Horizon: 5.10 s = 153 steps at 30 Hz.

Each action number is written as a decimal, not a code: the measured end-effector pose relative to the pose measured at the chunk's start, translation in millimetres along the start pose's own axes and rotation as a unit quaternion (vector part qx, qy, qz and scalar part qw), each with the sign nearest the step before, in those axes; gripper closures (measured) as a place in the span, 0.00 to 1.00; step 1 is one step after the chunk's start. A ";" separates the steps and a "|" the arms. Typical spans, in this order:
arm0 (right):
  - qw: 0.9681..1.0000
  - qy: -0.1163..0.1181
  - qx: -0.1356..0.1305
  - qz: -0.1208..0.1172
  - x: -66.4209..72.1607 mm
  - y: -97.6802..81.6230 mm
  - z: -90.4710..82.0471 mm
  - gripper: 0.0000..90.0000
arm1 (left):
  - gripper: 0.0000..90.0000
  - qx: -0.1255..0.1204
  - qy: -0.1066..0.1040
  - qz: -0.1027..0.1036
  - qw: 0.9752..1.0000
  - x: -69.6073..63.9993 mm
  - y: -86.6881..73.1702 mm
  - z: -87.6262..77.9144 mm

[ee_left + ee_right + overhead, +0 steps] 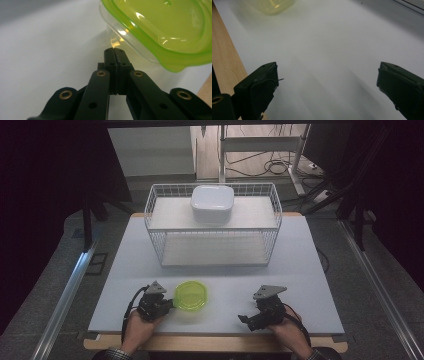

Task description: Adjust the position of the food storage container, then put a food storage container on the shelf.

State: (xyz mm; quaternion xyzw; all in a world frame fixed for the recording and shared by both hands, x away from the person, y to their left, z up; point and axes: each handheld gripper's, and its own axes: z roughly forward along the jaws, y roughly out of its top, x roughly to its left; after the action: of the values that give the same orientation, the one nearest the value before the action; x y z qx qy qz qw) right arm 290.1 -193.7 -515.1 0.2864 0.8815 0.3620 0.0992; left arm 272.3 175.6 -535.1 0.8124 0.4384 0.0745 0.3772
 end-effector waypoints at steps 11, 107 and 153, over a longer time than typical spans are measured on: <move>1.000 0.000 0.004 -0.001 -0.3 -0.5 1.5 0.04 | 1.00 0.006 -0.025 0.038 0.999 -28.4 9.8 15.4; 0.989 0.086 -0.033 0.114 -17.0 57.9 11.6 0.31 | 0.05 -0.024 0.050 0.107 0.993 -34.0 -21.3 -18.2; 0.934 0.234 -0.031 0.269 -41.6 83.1 28.0 0.90 | 0.06 -0.034 0.045 0.105 0.993 -35.6 -20.6 -21.6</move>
State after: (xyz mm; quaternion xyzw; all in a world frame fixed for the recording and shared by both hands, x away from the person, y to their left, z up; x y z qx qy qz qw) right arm 370.8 -153.8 -478.8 0.4169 0.7581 0.4591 -0.2018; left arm 227.5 166.9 -526.4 0.8364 0.3643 0.1656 0.3747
